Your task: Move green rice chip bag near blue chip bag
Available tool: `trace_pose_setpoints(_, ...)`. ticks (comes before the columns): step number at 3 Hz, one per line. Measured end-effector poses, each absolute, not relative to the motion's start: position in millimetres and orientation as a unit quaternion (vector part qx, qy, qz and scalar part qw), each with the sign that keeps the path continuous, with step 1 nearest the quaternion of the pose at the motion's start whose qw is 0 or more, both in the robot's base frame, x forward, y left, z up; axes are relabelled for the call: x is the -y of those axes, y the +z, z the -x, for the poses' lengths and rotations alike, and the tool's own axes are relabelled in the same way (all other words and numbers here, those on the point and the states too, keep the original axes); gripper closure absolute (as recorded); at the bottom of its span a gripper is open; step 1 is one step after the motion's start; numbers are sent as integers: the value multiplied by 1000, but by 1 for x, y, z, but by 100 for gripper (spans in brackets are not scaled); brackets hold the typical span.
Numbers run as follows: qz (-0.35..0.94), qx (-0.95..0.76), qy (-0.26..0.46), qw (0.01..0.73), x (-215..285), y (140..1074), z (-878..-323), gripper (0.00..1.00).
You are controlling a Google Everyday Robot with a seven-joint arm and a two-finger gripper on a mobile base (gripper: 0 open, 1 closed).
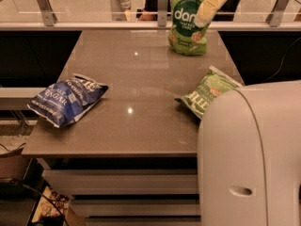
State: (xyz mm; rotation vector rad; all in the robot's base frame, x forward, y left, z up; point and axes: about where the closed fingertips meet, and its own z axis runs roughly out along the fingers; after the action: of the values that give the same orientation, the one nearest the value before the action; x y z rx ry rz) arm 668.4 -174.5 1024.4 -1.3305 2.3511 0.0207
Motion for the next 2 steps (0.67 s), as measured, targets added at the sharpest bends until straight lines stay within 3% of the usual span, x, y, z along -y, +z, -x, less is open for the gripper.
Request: trace_pose_setpoints(2,483,-849,-5,212,173,1016,-681,0)
